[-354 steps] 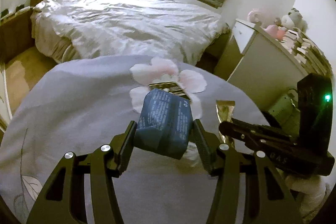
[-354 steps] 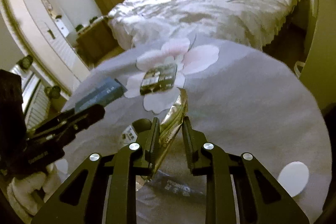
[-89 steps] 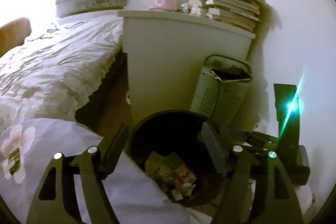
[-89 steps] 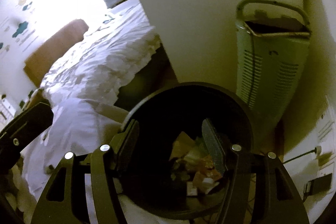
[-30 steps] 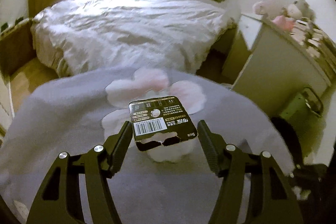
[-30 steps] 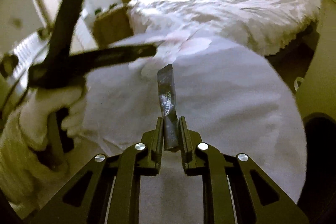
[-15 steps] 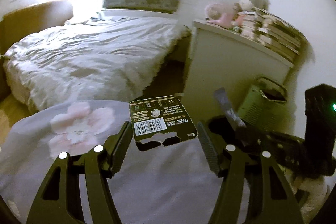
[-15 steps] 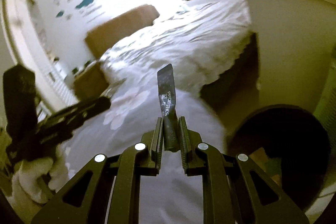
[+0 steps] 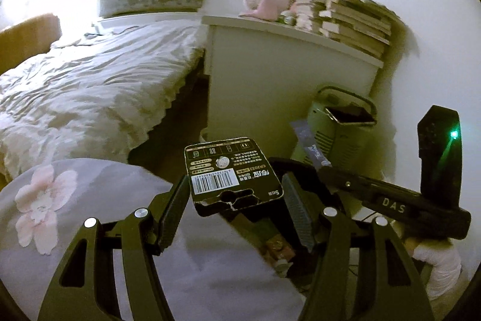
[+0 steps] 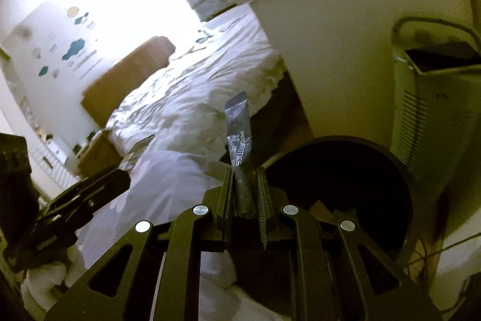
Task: Collect trash
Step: 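Carry the card package with the left tool while the right tool carries the strip to the bin, then open both tools over the black bin to drop the package and strip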
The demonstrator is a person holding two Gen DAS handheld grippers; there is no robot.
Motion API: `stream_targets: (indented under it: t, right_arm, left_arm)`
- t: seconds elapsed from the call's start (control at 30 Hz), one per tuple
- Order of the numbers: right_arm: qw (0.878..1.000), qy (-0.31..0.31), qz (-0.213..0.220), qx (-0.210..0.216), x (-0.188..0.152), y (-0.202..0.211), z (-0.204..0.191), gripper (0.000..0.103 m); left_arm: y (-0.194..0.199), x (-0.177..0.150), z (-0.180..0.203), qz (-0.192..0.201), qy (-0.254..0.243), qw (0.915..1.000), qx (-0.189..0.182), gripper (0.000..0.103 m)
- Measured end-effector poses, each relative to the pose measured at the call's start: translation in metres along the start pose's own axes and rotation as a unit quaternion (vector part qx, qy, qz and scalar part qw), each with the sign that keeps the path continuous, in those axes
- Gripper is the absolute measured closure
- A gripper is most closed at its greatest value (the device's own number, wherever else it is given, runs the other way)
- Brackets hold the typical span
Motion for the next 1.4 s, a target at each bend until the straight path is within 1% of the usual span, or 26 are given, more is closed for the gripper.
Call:
stream_targets:
  t: [0.2, 0.53, 0.83, 1.07, 1.13, 1.2, 1.23, 1.27, 1.3, 1.33, 1.4]
  right_arm:
    - [1.000, -0.025, -0.009, -0.011, -0.006, -0.008, 0.026, 0.087]
    - [0.998, -0.058, -0.024, -0.031, -0.023, -0.018, 0.064, 0.087]
    - [0.995, -0.082, -0.042, -0.049, -0.039, -0.028, 0.091, 0.087]
    - [0.991, -0.094, -0.056, -0.072, -0.050, -0.034, 0.107, 0.087]
    - [0.990, -0.097, -0.062, -0.079, -0.053, -0.036, 0.110, 0.081]
    - [0.990, -0.097, -0.059, -0.085, -0.052, -0.034, 0.112, 0.053]
    - [0.990, -0.097, -0.055, -0.087, -0.051, -0.033, 0.111, 0.049]
    - [0.990, -0.096, -0.053, -0.086, -0.050, -0.032, 0.110, 0.048]
    - [0.990, -0.095, -0.053, -0.087, -0.050, -0.032, 0.108, 0.048]
    - [0.990, -0.093, -0.052, -0.087, -0.048, -0.031, 0.107, 0.048]
    - [0.991, -0.090, -0.049, -0.086, -0.046, -0.030, 0.103, 0.048]
  left_arm:
    - [-0.018, -0.007, 0.021, -0.016, -0.010, 0.9998, -0.011, 0.041]
    - [-0.049, -0.024, 0.044, -0.046, -0.024, 0.9983, -0.025, 0.040]
    - [-0.075, -0.042, 0.062, -0.074, -0.035, 0.9960, -0.037, 0.040]
    - [-0.085, -0.049, 0.068, -0.087, -0.042, 0.9944, -0.042, 0.040]
    - [-0.085, -0.049, 0.069, -0.088, -0.045, 0.9942, -0.042, 0.038]
    - [-0.083, -0.049, 0.071, -0.086, -0.046, 0.9942, -0.045, 0.038]
    - [-0.081, -0.048, 0.070, -0.084, -0.048, 0.9943, -0.044, 0.036]
    - [-0.080, -0.048, 0.071, -0.083, -0.049, 0.9944, -0.044, 0.033]
    - [-0.077, -0.046, 0.070, -0.077, -0.051, 0.9949, -0.041, 0.027]
    - [-0.075, -0.045, 0.070, -0.073, -0.051, 0.9952, -0.041, 0.025]
    - [-0.069, -0.043, 0.069, -0.067, -0.049, 0.9957, -0.042, 0.025]
Point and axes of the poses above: each gripper's, at about its wrist camera, not at the fingertips, and y roughly against the way its jaws point, z to its right, x to its top, the point moved 10 cm from there along -y, roughly the way its jaws point, and after that the axes turned 4 degrees about z, right-handed, at the moved point
